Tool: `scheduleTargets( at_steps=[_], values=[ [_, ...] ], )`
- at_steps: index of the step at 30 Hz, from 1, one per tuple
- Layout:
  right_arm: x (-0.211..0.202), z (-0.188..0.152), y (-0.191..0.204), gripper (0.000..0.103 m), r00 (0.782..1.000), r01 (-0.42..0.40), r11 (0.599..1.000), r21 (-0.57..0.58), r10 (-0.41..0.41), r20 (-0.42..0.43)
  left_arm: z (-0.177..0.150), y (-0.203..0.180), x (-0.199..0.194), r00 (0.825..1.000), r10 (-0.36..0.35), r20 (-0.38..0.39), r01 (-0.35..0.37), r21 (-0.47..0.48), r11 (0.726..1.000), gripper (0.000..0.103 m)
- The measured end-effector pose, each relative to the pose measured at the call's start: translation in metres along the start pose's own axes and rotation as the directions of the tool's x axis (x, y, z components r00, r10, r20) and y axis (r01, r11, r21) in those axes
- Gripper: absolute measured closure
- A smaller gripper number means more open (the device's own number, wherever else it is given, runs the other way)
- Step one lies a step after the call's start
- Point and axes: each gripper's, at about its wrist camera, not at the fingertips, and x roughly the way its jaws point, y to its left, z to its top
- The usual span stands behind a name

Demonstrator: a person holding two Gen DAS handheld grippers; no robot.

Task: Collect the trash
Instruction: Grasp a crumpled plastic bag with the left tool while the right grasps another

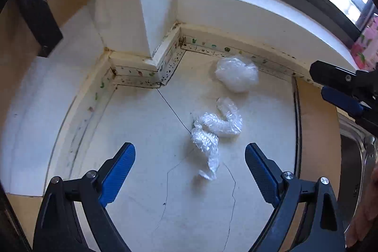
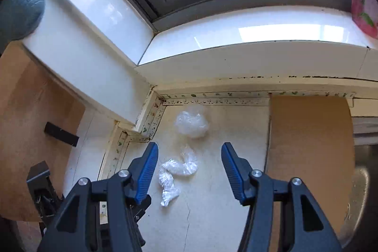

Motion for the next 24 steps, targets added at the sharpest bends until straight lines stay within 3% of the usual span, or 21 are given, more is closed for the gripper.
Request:
scheduleTargets(
  at_steps=[4,6,10,13,16,17,18,24],
  values=[
    [0.037,0.010,-0.015,0.047,1.000,-0.028,0.998,0.051,0.028,0.002,0.012,-0.001,0.034,0.999,-0.033,-0.029,0.031,-0.070,0.997,0.010],
    [0.053,0.014,-0.019,0.047,0.999,-0.048,0.997,0.067,0.048,0.002,0.016,-0.003,0.047,0.999,-0.034,-0.035,0.031,-0.087,0.996,0.018],
    [0.082,0.019,-0.017,0.047,0.997,-0.067,0.995,0.073,0.069,-0.017,0.018,-0.006,0.070,0.996,-0.050,-0.078,0.043,-0.086,0.995,0.078],
    [0.101,0.018,-0.014,0.047,0.996,-0.079,0.995,0.067,0.082,-0.042,0.013,-0.008,0.068,0.998,-0.050,-0.047,0.047,-0.066,0.997,0.092],
    [0.112,0.013,-0.011,0.048,0.994,-0.088,0.995,0.049,0.091,-0.059,0.005,-0.001,0.063,0.999,-0.044,-0.029,0.041,-0.084,0.996,0.095],
    [0.113,0.011,-0.011,0.058,0.994,-0.089,0.995,0.045,0.092,-0.056,0.003,0.002,0.062,0.999,-0.046,-0.026,0.043,-0.095,0.994,0.096],
    [0.112,0.009,-0.011,0.058,0.995,-0.088,0.995,0.038,0.090,-0.049,0.000,0.005,0.059,0.998,-0.051,-0.024,0.048,-0.109,0.993,0.096],
    [0.081,-0.009,-0.007,0.063,0.995,-0.080,0.997,0.003,0.080,-0.061,-0.023,0.008,0.031,0.998,-0.062,-0.006,0.060,-0.131,0.990,0.096]
  ],
)
